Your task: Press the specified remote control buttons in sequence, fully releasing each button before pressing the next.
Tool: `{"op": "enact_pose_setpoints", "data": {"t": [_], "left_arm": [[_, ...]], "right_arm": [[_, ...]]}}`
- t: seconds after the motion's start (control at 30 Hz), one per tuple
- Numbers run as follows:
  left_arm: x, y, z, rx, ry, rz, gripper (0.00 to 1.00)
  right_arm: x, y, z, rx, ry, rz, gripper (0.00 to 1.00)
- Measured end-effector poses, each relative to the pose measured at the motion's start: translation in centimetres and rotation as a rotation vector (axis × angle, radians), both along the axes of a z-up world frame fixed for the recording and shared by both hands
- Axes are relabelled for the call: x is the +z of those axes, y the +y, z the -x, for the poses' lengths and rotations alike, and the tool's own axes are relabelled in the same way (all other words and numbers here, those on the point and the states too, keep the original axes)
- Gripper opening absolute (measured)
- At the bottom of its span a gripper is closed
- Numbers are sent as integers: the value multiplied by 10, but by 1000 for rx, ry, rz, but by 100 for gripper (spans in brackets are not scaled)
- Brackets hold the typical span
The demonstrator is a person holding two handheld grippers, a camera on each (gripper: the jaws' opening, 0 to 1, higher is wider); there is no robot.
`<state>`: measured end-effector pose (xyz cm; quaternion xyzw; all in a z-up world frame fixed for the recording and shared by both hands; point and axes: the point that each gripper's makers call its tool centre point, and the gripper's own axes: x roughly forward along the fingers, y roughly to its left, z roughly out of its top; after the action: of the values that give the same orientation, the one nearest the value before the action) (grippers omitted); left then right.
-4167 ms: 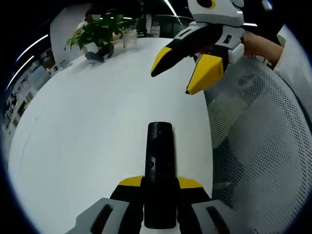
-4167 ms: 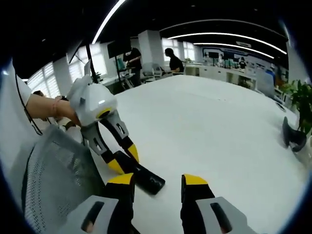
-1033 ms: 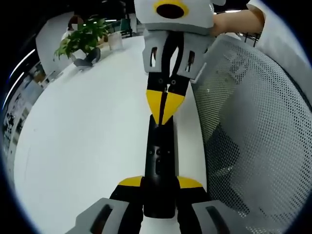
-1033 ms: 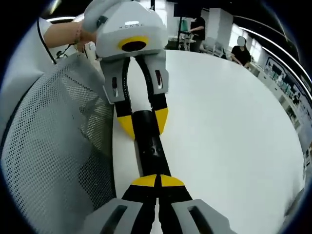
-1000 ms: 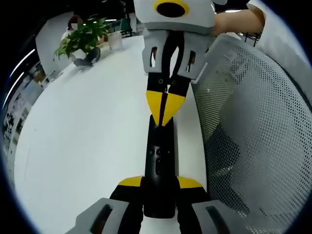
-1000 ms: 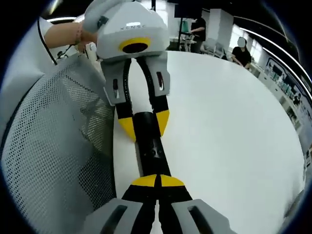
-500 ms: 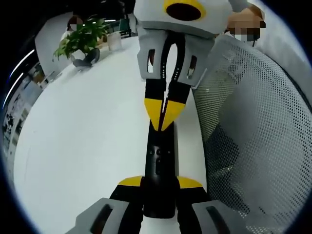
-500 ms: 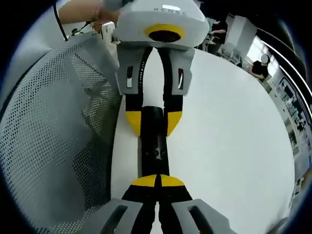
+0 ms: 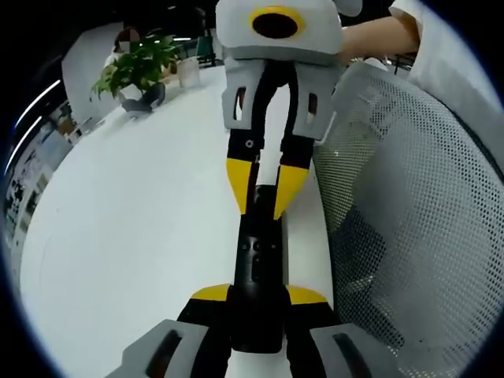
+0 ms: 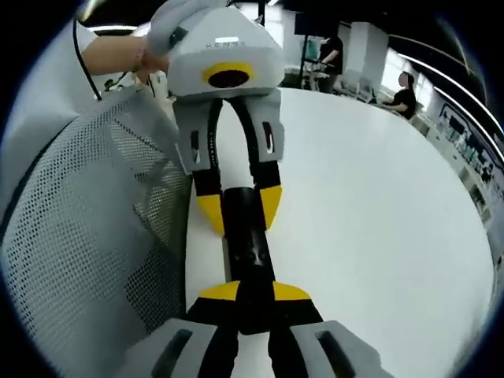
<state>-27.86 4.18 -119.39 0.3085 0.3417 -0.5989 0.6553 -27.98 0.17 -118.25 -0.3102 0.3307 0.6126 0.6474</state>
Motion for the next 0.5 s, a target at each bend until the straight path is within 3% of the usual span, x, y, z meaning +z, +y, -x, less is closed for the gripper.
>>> {"op": "enact_pose_setpoints", "data": {"t": [0.17,0.33,0.43,0.5], "left_arm": [[0,-1,0,13,-2,24,23],[0,0,0,36,-6,84,23],[1,-1,0,40,-7,96,23],[1,-2,-1,38,-8,99,23]], "right_arm": [[-1,-1,-2,-3,38,47,8],[-4,-1,0,82,19,193,7],[-5,-1,1,77,9,198,7],[-4,-1,0,35,20,139,7]]}}
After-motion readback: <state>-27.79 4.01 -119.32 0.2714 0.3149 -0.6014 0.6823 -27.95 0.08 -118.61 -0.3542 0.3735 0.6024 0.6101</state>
